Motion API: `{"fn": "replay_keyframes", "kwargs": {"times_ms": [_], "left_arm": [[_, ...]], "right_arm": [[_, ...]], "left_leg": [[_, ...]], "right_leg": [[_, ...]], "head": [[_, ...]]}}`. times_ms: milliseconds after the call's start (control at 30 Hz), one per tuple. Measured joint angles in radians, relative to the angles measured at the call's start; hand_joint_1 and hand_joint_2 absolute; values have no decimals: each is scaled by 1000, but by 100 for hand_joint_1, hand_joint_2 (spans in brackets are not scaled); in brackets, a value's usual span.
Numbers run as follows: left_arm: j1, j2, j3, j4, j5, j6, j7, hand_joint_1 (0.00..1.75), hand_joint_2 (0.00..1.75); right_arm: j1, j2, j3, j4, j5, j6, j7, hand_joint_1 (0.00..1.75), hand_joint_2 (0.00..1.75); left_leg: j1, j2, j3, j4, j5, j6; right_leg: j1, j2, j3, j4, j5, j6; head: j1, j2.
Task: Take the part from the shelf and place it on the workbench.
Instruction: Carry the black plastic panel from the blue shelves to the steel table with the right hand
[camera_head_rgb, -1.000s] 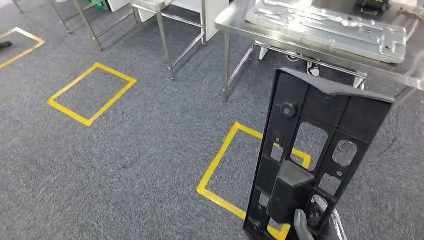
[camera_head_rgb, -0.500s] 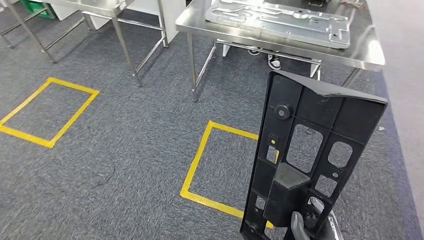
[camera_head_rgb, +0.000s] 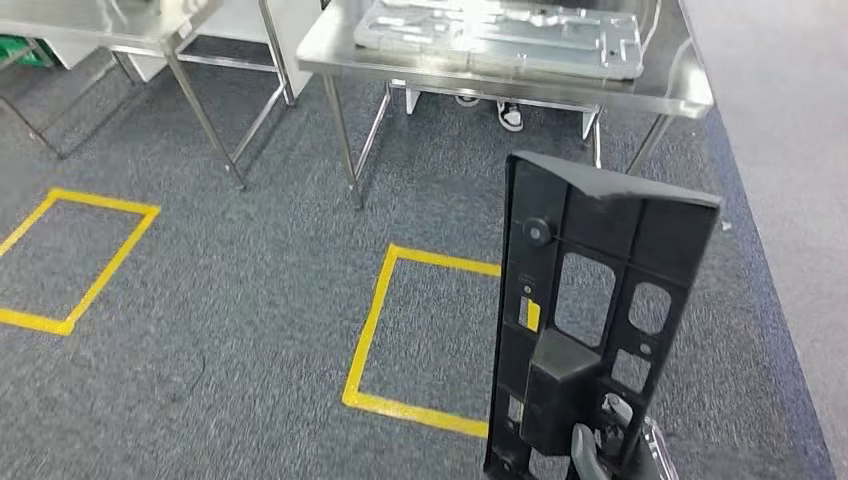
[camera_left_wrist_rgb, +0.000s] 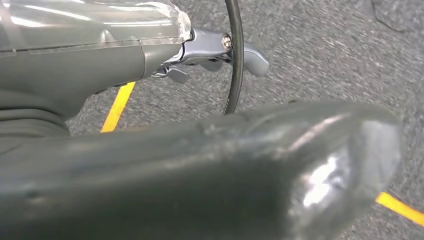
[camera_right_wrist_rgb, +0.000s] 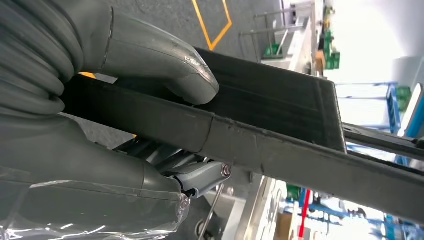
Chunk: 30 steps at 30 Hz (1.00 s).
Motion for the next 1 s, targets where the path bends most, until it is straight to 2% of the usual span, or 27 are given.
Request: {"fn": "replay_keyframes", "kwargs": {"times_ms": [67, 100, 133, 167, 233, 267, 300, 333, 400, 433, 467, 500, 533, 567, 600, 633, 667, 700, 733, 767, 800, 833, 867, 933, 967, 1000], "left_arm": [[3, 0, 0, 0, -4, 0, 2, 0, 0], [5, 0, 0, 0, -6, 0, 4, 0, 0], [8, 0, 0, 0, -8, 0, 6, 0, 0], [11, 0, 0, 0, -10, 0, 8, 0, 0], [16, 0, 0, 0, -12, 2, 14, 0, 0], [18, 0, 1, -1, -12, 5, 16, 0, 0], [19, 0, 1, -2, -11, 7, 19, 0, 0], [20, 1, 1, -4, -11, 9, 21, 0, 0], [21, 1, 1, -8, -9, 12, 23, 0, 0], [22, 1, 1, -8, -8, 12, 24, 0, 0], [23, 1, 1, -8, -8, 12, 24, 0, 0], [24, 0, 1, -8, -7, 12, 24, 0, 0], [26, 0, 1, -8, -7, 12, 24, 0, 0], [26, 0, 0, -8, -7, 13, 25, 0, 0], [27, 0, 0, -8, -6, 13, 26, 0, 0], [29, 0, 0, -8, -5, 14, 27, 0, 0], [30, 0, 0, -8, -4, 14, 28, 0, 0], [31, 0, 0, -8, -2, 15, 29, 0, 0], [33, 0, 0, -8, 1, 15, 29, 0, 0], [34, 0, 0, -8, 3, 16, 31, 0, 0], [34, 0, 0, -8, 5, 17, 32, 0, 0], [34, 0, -1, -10, 6, 17, 34, 0, 0], [34, 0, -2, -13, 7, 18, 36, 0, 0], [31, 0, -4, -21, 8, 18, 39, 0, 0], [29, 0, -4, -23, 8, 18, 40, 0, 0], [26, 0, -4, -24, 8, 18, 40, 0, 0]], "right_arm": [[-2, -3, 8, 0, 4, -9, 2, 175, 175], [-2, -3, 11, 0, 9, -15, 5, 175, 175], [-2, -4, 14, 0, 18, -23, 10, 175, 175], [-1, -5, 18, 0, 29, -34, 17, 175, 175], [1, -7, 26, 0, 45, -58, 30, 175, 175], [2, -8, 30, -1, 48, -69, 35, 175, 175], [2, -10, 33, -3, 48, -78, 39, 175, 175], [3, -11, 36, -5, 47, -88, 41, 175, 175], [4, -13, 40, -11, 45, -101, 44, 175, 175], [4, -14, 41, -13, 45, -105, 45, 175, 175], [3, -15, 42, -14, 45, -107, 45, 175, 175], [3, -17, 43, -15, 45, -110, 45, 175, 175], [3, -18, 43, -15, 44, -112, 46, 175, 175], [3, -19, 44, -15, 44, -115, 47, 175, 175], [3, -19, 44, -15, 43, -118, 49, 175, 175], [3, -20, 45, -15, 42, -122, 51, 175, 175], [2, -20, 45, -15, 41, -125, 54, 175, 175], [2, -20, 45, -15, 41, -129, 57, 175, 175], [2, -20, 47, -14, 41, -134, 62, 175, 175], [2, -21, 49, -14, 41, -140, 67, 175, 175], [2, -21, 52, -13, 42, -148, 75, 175, 175], [3, -22, 55, -13, 44, -159, 83, 175, 175], [4, -22, 59, -15, 46, -173, 92, 175, 175], [4, -23, 68, -22, 49, -200, 108, 175, 175], [5, -24, 72, -24, 49, -214, 114, 175, 175], [5, -25, 74, -25, 50, -225, 118, 175, 175]], "left_leg": [[0, -13, -93, 153, -48, -3], [0, -14, -138, 212, -55, -4], [0, -15, -170, 237, -39, -4], [0, -15, -182, 219, 1, -3], [-1, -17, -165, 109, 103, 7], [-5, -19, -149, 60, 132, 13], [-8, -20, -134, 25, 135, 21], [-12, -21, -124, 11, 120, 29], [-12, -22, -98, -20, 94, 43], [-10, -23, -81, -35, 89, 48], [-6, -23, -59, -52, 85, 53], [-4, -23, -35, -71, 80, 55], [-3, -22, -10, -88, 73, 57], [-3, -23, 16, -103, 64, 58], [-3, -24, 43, -117, 54, 57], [-3, -25, 72, -131, 41, 57], [-3, -26, 104, -143, 27, 55], [-3, -26, 137, -154, 11, 54], [-3, -26, 167, -161, -7, 51], [-4, -26, 195, -164, -28, 48], [-5, -25, 218, -167, -50, 43], [-5, -25, 239, -172, -69, 37], [-5, -25, 256, -167, -76, 29], [-2, -24, 267, -118, -54, 16], [0, -24, 247, -54, -33, 13], [1, -24, 209, 21, -26, 12]], "right_leg": [[3, 4, 19, -1, -18, -8], [4, 7, 31, -1, -28, -9], [5, 12, 46, -1, -41, -8], [5, 17, 65, -1, -54, -6], [4, 25, 104, -4, -84, -2], [5, 29, 119, -5, -97, 4], [6, 31, 129, -9, -108, 11], [6, 32, 137, -14, -112, 19], [6, 33, 142, -7, -98, 33], [5, 30, 133, 21, -80, 38], [5, 27, 106, 70, -64, 41], [4, 24, 66, 132, -57, 44], [4, 20, 16, 194, -64, 47], [4, 19, -36, 243, -91, 49], [3, 19, -81, 271, -129, 53], [3, 18, -116, 277, -167, 55], [1, 17, -141, 262, -191, 56], [0, 15, -158, 229, -185, 57], [-1, 10, -170, 181, -130, 55], [-1, 3, -179, 132, -41, 52], [2, -4, -184, 100, 34, 47], [6, -8, -183, 84, 87, 41], [10, -6, -176, 82, 99, 33], [13, 4, -139, 81, 67, 15], [12, 6, -117, 73, 56, 5], [12, 7, -96, 66, 47, -4]], "head": [[0, 0], [0, 0], [0, 0], [-1, 0], [0, 0], [-1, 0], [-2, 0], [-3, 0], [-5, 0], [-4, 0], [-4, 0], [-3, 0], [-3, 0], [-2, 0], [-2, 0], [-2, 0], [-2, 0], [-2, 0], [-2, 0], [-2, 0], [-2, 0], [-3, 0], [-4, 0], [-5, 0], [-5, 0], [-5, 0]]}}
